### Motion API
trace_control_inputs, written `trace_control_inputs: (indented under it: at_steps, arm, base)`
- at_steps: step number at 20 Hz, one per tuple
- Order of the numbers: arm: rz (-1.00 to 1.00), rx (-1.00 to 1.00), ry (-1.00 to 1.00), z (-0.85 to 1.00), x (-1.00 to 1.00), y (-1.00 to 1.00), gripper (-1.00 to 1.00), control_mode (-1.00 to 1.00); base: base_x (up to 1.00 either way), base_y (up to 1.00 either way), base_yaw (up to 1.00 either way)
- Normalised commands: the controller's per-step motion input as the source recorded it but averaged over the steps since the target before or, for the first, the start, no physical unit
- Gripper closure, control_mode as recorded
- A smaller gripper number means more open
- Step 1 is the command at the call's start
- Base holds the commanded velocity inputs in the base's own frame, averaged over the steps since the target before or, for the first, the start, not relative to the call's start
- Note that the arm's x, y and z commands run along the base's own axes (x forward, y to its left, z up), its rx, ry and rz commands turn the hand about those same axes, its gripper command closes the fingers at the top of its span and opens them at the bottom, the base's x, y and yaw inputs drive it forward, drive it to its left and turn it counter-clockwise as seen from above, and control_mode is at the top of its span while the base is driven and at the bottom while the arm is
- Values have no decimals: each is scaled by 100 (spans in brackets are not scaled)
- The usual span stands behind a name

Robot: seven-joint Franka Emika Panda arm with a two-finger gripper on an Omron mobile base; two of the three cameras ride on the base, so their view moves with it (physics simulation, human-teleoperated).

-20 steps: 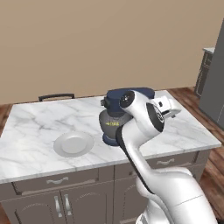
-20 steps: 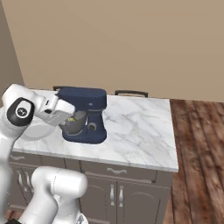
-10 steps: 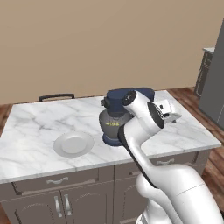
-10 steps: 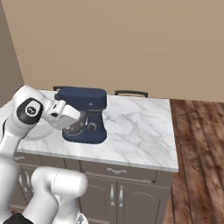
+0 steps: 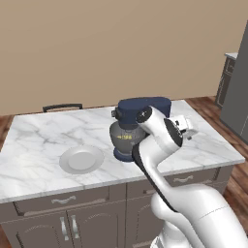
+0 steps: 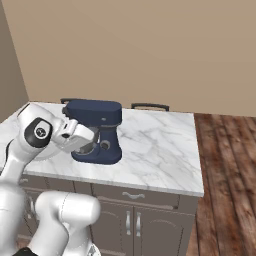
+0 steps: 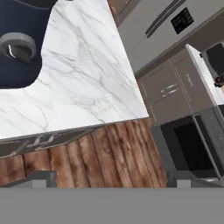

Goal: Add butter and sugar cubes to the stand mixer bowl and then turn on the stand mixer to begin making frosting.

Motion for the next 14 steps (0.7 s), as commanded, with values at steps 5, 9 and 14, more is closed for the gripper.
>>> trace_control_inputs:
  at_steps: [5,9,14]
  arm:
    - [20,0,0,-34,17,5,-100,-100]
    - [23,1,0,-12,35,14,-100,-100]
    - [14,0,0,-8,40,13,-100,-100]
  base:
    - [0,0,0]
    - [0,0,0]
    - [0,0,0]
